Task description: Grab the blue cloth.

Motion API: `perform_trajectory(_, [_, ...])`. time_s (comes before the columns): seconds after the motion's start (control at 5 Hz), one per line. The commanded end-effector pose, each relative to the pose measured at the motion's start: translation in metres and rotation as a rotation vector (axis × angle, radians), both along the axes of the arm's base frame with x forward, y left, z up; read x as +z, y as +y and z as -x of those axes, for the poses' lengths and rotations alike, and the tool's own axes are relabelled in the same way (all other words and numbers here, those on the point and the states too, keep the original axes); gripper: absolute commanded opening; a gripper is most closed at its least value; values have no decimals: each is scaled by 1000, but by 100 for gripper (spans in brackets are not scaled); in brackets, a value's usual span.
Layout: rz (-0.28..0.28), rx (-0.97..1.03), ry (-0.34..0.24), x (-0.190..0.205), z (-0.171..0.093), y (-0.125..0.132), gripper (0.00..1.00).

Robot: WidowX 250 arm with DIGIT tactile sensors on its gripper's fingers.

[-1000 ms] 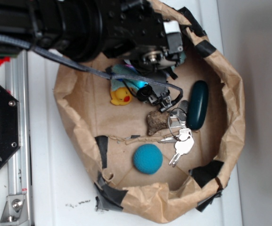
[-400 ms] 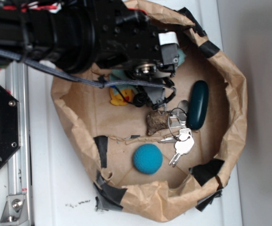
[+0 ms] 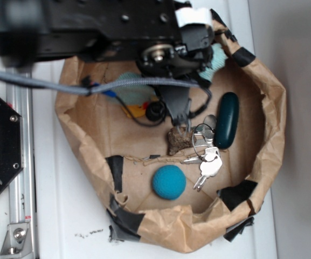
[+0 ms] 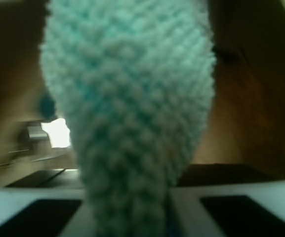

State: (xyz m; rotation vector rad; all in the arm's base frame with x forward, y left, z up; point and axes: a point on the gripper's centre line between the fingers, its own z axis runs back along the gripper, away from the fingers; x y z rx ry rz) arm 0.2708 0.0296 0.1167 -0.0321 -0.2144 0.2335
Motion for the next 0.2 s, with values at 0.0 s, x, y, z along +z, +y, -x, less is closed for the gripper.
perform_trajectory(0.0, [-7, -96, -26, 46, -5, -24, 0])
